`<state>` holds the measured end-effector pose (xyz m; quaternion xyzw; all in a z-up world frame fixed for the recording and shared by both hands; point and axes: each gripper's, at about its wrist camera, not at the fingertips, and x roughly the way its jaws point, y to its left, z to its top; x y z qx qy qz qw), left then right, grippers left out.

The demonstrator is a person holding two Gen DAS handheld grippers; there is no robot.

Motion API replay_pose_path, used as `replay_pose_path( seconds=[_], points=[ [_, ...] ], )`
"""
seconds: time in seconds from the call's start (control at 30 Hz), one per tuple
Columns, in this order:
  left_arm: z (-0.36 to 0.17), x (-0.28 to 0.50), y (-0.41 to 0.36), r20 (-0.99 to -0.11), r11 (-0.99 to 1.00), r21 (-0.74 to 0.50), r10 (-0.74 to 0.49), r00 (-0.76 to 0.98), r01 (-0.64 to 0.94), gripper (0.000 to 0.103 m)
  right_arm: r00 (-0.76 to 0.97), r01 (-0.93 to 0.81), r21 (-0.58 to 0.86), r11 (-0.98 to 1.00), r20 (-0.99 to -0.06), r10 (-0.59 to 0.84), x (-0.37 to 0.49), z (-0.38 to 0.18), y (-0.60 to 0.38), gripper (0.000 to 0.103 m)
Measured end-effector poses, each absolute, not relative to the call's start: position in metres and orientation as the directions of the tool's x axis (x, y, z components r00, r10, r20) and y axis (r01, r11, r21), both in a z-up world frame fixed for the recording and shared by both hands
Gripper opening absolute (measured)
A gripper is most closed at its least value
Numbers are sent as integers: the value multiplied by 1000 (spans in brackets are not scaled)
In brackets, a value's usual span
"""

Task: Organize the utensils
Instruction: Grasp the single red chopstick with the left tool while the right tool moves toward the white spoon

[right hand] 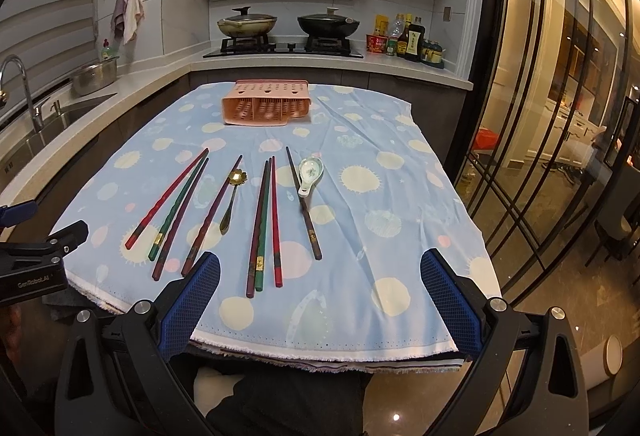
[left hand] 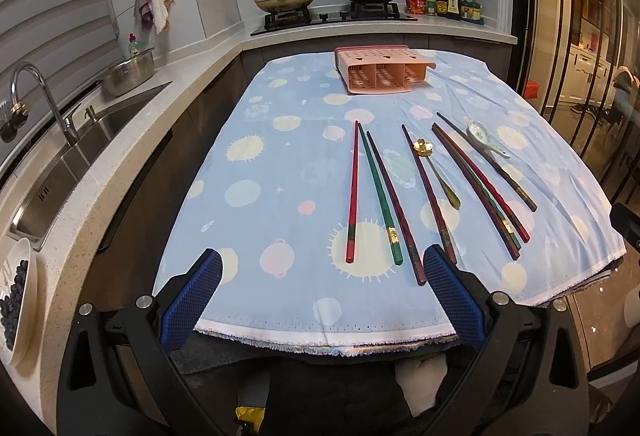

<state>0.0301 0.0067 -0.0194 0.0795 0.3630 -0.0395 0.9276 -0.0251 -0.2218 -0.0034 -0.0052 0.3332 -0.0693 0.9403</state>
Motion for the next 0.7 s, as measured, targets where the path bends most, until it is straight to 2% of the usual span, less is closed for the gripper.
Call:
replay_pose_path(
  seconds=[0.2,0.53,0.6,0.7],
  points=[
    [-38,54,4,-704,981,128,-13,711,145,96,748,128,-66,990,-649,-140,-2,-15,-216,96],
    [-83,102,12,-790,983,92,-24,612,157,96,703,174,20,984,-703,-110,46,-39,-232,96],
    [-91,108,13,-801,983,82,-33,598,164,93,695,187,27,982,-710,-112,54,-43,-235,96],
    [-99,119,13,-816,981,62,-56,575,184,81,687,197,31,980,-717,-115,66,-47,-236,96]
  ],
)
